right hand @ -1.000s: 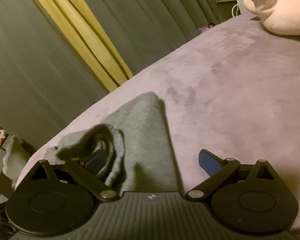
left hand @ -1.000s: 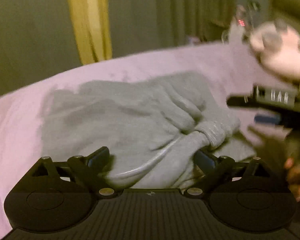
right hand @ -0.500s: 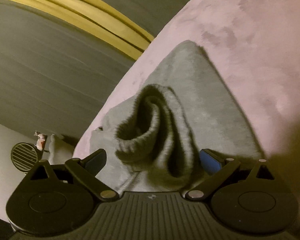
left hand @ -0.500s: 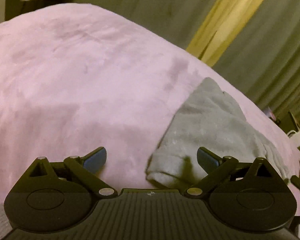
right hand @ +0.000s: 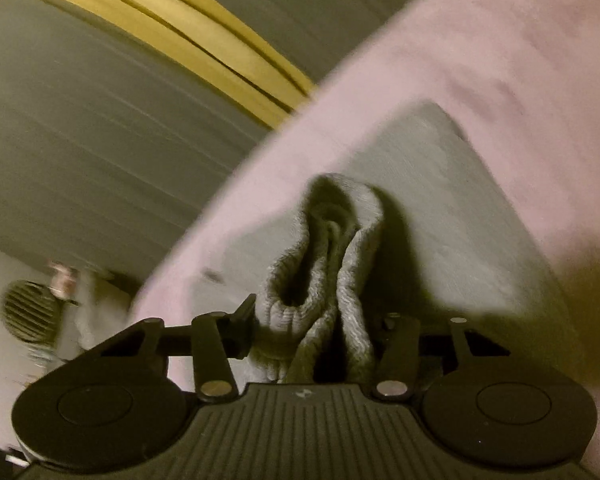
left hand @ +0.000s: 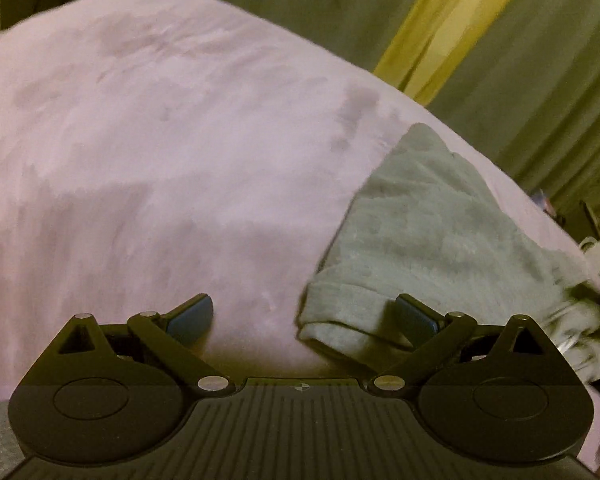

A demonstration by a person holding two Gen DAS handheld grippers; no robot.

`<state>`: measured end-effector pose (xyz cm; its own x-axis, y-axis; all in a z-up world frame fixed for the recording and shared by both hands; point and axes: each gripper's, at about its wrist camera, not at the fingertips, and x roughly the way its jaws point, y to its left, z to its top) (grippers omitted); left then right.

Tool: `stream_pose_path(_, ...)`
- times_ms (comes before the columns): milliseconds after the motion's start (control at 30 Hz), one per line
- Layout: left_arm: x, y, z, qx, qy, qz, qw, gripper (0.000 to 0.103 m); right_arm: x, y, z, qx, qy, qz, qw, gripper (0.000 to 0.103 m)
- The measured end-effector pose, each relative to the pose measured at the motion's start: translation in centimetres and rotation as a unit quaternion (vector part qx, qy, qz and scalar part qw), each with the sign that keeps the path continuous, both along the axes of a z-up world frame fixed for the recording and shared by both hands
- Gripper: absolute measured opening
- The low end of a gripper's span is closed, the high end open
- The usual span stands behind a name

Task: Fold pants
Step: 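Grasp the ribbed cuff with the right gripper and lift it, then lay the cuff over the folded pants with the right gripper, then open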

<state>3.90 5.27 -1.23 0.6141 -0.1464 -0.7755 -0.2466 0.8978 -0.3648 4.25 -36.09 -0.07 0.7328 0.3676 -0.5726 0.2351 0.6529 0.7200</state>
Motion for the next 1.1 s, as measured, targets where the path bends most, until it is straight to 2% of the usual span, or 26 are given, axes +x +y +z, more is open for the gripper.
stream_pose_path(67, 0.0, 0.3, 0.0, -0.009, 0.0, 0.005, 0.9999, 0.101, -0.7, 0.0, 2.5, 0.026, -0.066, -0.002, 0.997, 0.046)
stream_pose_path(167, 0.1, 0.4, 0.0, -0.014, -0.002, 0.003, 0.9999, 0.101, -2.8, -1.1, 4.7, 0.068, -0.173, -0.019, 0.982, 0.046)
stream_pose_path(200, 0.2, 0.4, 0.0, -0.013, -0.001, 0.003, 0.9999, 0.101, -3.3, -1.6, 4.6, 0.072, -0.19, -0.027, 0.979, 0.049)
stream_pose_path(233, 0.1, 0.4, 0.1, -0.012, 0.001, 0.003, 0.9999, 0.101, -3.7, -2.1, 4.1, 0.059, -0.192, -0.04, 0.979, 0.059)
stream_pose_path(267, 0.1, 0.4, 0.0, -0.013, 0.003, 0.002, 0.9999, 0.101, -3.8, -2.4, 3.6, 0.03, -0.172, -0.052, 0.983, 0.068)
stream_pose_path(300, 0.1, 0.4, 0.1, -0.015, 0.005, 0.002, 0.9999, 0.101, -3.8, -2.6, 2.8, -0.03, -0.115, -0.073, 0.99, 0.09)
stream_pose_path(367, 0.2, 0.4, 0.1, -0.016, 0.012, 0.003, 0.9998, 0.101, -4.1, -2.9, 1.1, -0.101, -0.031, -0.092, 0.99, 0.093)
stream_pose_path(400, 0.2, 0.5, 0.0, -0.017, 0.014, 0.003, 0.9997, 0.101, -4.6, -3.1, 0.3, -0.12, -0.003, -0.092, 0.988, 0.093)
stream_pose_path(433, 0.3, 0.5, -0.1, -0.018, 0.016, 0.003, 0.9997, 0.101, -5.1, -3.3, -0.1, -0.124, 0.005, -0.095, 0.988, 0.093)
stream_pose_path(533, 0.6, 0.4, -0.2, -0.017, 0.021, 0.002, 0.9996, 0.101, -5.3, -3.5, -0.3, -0.107, 0.003, -0.094, 0.99, 0.093)
stream_pose_path(667, 0.9, 0.2, -0.5, -0.013, 0.031, 0.002, 0.9994, 0.101, -5.0, -3.9, 0.4, -0.048, -0.017, -0.08, 0.995, 0.093)
stream_pose_path(700, 1.0, 0.1, -0.5, -0.012, 0.031, 0.002, 0.9994, 0.101, -4.8, -3.7, 0.4, -0.036, -0.019, -0.074, 0.996, 0.088)
stream_pose_path(800, 1.0, 0.0, -0.6, -0.011, 0.034, 0.003, 0.9994, 0.101, -3.9, -3.1, -0.1, -0.019, -0.011, -0.053, 0.998, 0.058)
stream_pose_path(867, 1.0, 0.0, -0.7, -0.011, 0.036, 0.003, 0.9993, 0.101, -3.2, -2.8, -1.0, -0.02, 0.011, -0.047, 0.999, 0.053)
stream_pose_path(900, 1.1, 0.0, -0.7, -0.012, 0.038, 0.004, 0.9992, 0.101, -3.3, -2.8, -1.3, -0.016, 0.017, -0.049, 0.999, 0.047)
stream_pose_path(1067, 1.4, -0.1, -1.1, -0.013, 0.046, 0.002, 0.9989, 0.101, -2.2, -3.4, -2.3, 0.026, 0.029, -0.07, 0.997, 0.047)
stream_pose_path(1100, 1.4, -0.2, -1.1, -0.011, 0.047, 0.002, 0.9988, 0.101, -1.8, -3.6, -2.8, 0.036, 0.036, -0.075, 0.996, 0.052)
